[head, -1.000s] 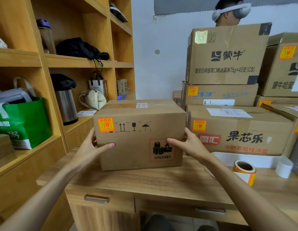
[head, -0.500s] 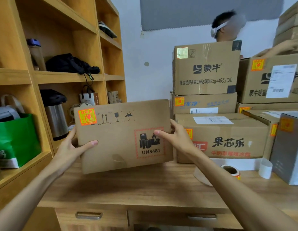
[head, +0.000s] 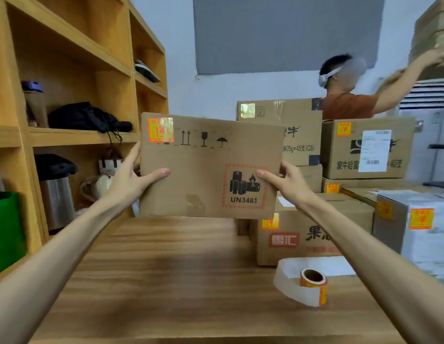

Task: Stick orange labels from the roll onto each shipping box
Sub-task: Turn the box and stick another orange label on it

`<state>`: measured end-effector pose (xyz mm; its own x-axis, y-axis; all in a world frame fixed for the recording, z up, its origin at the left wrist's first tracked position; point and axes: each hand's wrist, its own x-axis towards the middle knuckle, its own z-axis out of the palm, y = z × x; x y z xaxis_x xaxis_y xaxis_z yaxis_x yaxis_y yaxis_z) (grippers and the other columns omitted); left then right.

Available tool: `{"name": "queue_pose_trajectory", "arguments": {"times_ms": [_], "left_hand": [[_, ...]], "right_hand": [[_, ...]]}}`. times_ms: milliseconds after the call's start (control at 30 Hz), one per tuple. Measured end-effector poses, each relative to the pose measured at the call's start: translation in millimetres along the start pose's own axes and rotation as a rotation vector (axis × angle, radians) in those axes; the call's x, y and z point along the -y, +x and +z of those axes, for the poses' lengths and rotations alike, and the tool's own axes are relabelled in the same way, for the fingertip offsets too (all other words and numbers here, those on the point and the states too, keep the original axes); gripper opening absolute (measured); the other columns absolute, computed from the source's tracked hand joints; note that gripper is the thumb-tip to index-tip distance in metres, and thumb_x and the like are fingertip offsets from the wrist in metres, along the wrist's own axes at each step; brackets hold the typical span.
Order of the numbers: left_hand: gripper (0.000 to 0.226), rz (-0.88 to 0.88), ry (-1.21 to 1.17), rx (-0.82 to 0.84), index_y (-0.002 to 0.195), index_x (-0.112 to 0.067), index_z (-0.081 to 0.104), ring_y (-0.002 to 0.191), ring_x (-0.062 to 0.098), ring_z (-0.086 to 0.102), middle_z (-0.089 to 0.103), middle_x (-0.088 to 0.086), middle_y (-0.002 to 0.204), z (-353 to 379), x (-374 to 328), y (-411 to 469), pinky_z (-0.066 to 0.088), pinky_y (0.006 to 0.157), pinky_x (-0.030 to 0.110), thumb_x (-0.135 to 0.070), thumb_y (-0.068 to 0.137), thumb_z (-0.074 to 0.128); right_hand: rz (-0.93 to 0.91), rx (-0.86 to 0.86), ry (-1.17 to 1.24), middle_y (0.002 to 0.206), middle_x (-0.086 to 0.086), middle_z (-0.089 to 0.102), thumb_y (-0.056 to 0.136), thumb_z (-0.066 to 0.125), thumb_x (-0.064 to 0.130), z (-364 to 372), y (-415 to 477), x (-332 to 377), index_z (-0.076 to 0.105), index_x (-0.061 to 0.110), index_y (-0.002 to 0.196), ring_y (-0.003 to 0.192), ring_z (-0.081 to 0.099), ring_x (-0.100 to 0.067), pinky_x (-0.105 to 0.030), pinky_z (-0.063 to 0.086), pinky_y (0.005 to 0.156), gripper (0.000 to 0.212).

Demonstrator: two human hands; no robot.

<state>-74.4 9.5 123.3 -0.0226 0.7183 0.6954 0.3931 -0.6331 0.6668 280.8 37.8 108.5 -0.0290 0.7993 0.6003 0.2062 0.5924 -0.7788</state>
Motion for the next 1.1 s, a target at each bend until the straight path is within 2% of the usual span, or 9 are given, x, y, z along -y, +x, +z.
{"name": "queue_pose_trajectory", "arguments": {"times_ms": [100, 200, 333, 400, 533, 767, 833, 967, 1100], "left_hand": [[0.079, 0.045, 0.003, 0.035, 0.151, -0.041, 0.039, 0.104, -0.009, 0.064, 0.066, -0.021, 0.123, 16, -14, 11, 0.056, 0.08, 0.017, -0.027, 0.084, 0.079], [0.086, 0.085, 0.01, 0.056, 0.154, -0.045, 0.033, 0.109, -0.006, 0.063, 0.063, -0.016, 0.132, 25, -26, 25, 0.055, 0.087, 0.027, -0.035, 0.082, 0.081], [0.09, 0.107, -0.037, 0.041, 0.154, -0.044, 0.032, 0.12, 0.005, 0.062, 0.064, -0.014, 0.135, 51, -40, 39, 0.055, 0.096, 0.036, -0.042, 0.079, 0.083], [0.092, 0.108, -0.077, 0.037, 0.154, -0.048, 0.03, 0.12, 0.008, 0.063, 0.065, -0.015, 0.132, 72, -42, 41, 0.056, 0.093, 0.034, -0.043, 0.079, 0.083], [0.089, 0.08, -0.167, 0.044, 0.155, -0.043, 0.03, 0.106, -0.001, 0.067, 0.068, -0.018, 0.12, 126, -47, 40, 0.059, 0.078, 0.019, -0.034, 0.082, 0.082], [0.091, 0.047, -0.237, 0.087, 0.155, -0.049, 0.023, 0.114, 0.013, 0.066, 0.064, -0.006, 0.133, 214, -45, 36, 0.059, 0.093, 0.038, -0.035, 0.086, 0.08], [0.093, 0.038, -0.239, 0.089, 0.155, -0.051, 0.021, 0.118, 0.015, 0.064, 0.062, -0.008, 0.136, 231, -40, 35, 0.057, 0.097, 0.046, -0.041, 0.085, 0.081], [0.102, 0.006, -0.206, 0.088, 0.15, -0.063, 0.017, 0.13, 0.019, 0.056, 0.056, -0.011, 0.144, 255, -33, 36, 0.051, 0.103, 0.056, -0.071, 0.068, 0.078], [0.105, -0.003, -0.166, 0.101, 0.15, -0.064, 0.015, 0.133, 0.02, 0.054, 0.053, -0.014, 0.148, 271, -28, 37, 0.05, 0.104, 0.058, -0.078, 0.065, 0.075]], "right_hand": [[0.016, -0.048, 0.037, 0.114, 0.001, 0.072, 0.087, 0.074, 0.024, -21, -2, -7, 0.061, 0.016, 0.125, 0.104, 0.068, -0.012, -0.028, 0.058, 0.085, 0.04], [0.006, -0.074, 0.035, 0.115, 0.002, 0.071, 0.087, 0.074, 0.026, -42, -1, -2, 0.06, 0.017, 0.127, 0.105, 0.069, -0.013, -0.031, 0.058, 0.087, 0.044], [-0.032, -0.095, 0.005, 0.111, 0.002, 0.071, 0.089, 0.071, 0.02, -78, 5, 18, 0.058, 0.012, 0.127, 0.091, 0.071, -0.002, -0.015, 0.055, 0.068, 0.041], [-0.037, -0.103, -0.026, 0.112, 0.002, 0.07, 0.09, 0.071, 0.019, -101, 8, 24, 0.058, 0.011, 0.128, 0.092, 0.07, -0.001, -0.014, 0.055, 0.069, 0.041], [-0.01, -0.128, -0.101, 0.113, 0.0, 0.071, 0.088, 0.073, 0.023, -148, 9, 19, 0.059, 0.012, 0.129, 0.098, 0.07, -0.008, -0.016, 0.055, 0.068, 0.044], [0.057, -0.121, -0.19, 0.115, -0.001, 0.071, 0.087, 0.074, 0.024, -222, 1, -6, 0.061, 0.019, 0.128, 0.102, 0.07, -0.016, -0.029, 0.058, 0.077, 0.043], [0.065, -0.12, -0.197, 0.115, -0.001, 0.071, 0.088, 0.073, 0.021, -235, 0, -13, 0.062, 0.019, 0.126, 0.101, 0.07, -0.014, -0.024, 0.059, 0.073, 0.04], [0.09, -0.124, -0.182, 0.114, 0.0, 0.071, 0.088, 0.073, 0.018, -254, 1, -31, 0.063, 0.017, 0.125, 0.098, 0.071, -0.009, -0.02, 0.057, 0.071, 0.039], [0.139, -0.09, -0.145, 0.122, -0.003, 0.069, 0.087, 0.072, 0.022, -265, 5, -54, 0.059, 0.017, 0.13, 0.109, 0.068, -0.017, -0.031, 0.056, 0.086, 0.045]]}}
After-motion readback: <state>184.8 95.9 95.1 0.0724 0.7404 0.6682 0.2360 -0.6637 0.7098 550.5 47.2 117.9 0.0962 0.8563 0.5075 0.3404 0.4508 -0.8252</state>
